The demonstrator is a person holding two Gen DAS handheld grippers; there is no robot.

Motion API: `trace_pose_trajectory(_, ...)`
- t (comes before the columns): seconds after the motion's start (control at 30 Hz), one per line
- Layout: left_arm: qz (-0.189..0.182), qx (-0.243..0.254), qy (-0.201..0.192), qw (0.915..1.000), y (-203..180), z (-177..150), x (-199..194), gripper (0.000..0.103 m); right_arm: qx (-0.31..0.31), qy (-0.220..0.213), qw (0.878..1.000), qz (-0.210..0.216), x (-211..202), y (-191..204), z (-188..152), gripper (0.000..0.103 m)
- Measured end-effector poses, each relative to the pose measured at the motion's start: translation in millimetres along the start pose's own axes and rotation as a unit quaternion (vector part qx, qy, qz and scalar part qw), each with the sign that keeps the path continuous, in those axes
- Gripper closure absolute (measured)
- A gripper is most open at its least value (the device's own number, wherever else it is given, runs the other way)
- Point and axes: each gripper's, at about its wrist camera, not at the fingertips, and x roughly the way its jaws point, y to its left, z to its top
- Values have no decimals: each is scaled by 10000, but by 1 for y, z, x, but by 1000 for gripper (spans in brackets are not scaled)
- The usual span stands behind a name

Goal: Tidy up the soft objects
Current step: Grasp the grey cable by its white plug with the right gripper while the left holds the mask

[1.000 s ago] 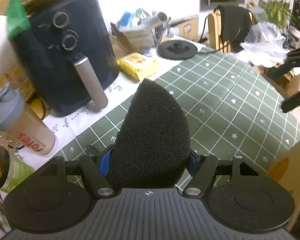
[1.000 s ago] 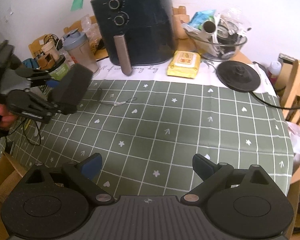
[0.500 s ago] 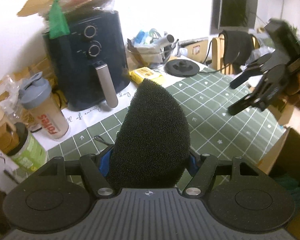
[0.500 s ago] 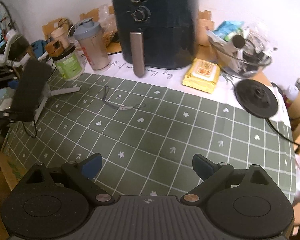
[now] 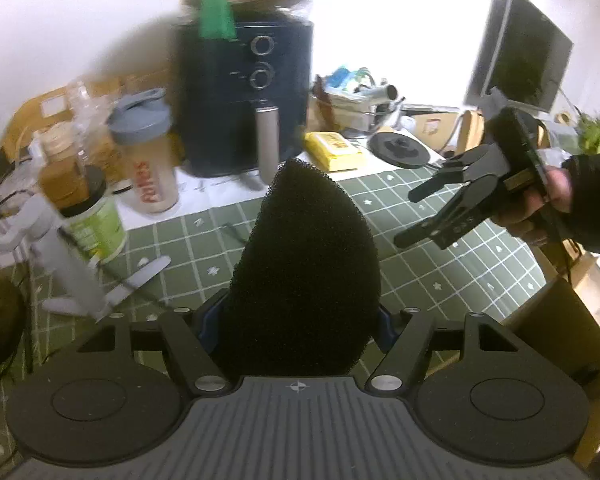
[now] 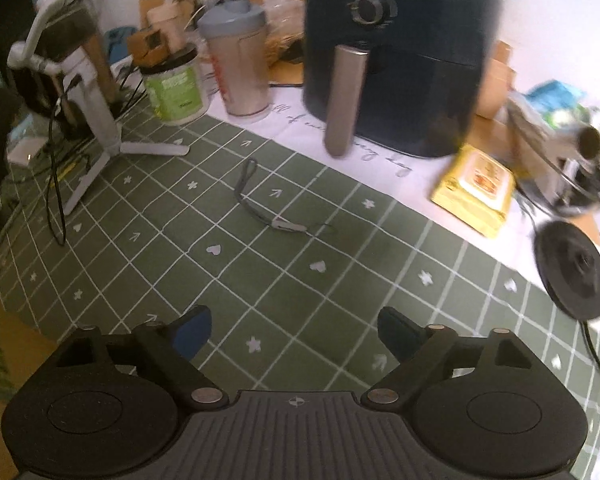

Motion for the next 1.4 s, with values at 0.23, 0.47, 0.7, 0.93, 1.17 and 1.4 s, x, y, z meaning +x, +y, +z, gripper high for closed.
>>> trace_pose_trajectory(0.23,147,-355,10,9993,11,-16,-21,34,-585,44,9982,-77,40,10,22,26)
trace_pose_trajectory(0.47,333,-650,13,9973,21,-29,-36,34,-1202,132,9925,-184,83,24,39,39)
trace_pose_trajectory(0.7,513,-902,103,9946,32,-42,-46,34,-1482,130,9887,-172,122,29,55,47)
trace_pose_trajectory(0.93,587,-1052,243,9924,38,-53,-49,34,-885,198,9945,518,143,11,66,60)
trace_pose_trajectory(1.17,503,-1072,283,9926,40,-54,-47,34,-848,504,9933,603,135,15,60,73)
trace_pose_trajectory(1.4,404,-1006,247,9938,36,-52,-46,34,-1307,923,9843,746,135,28,61,73)
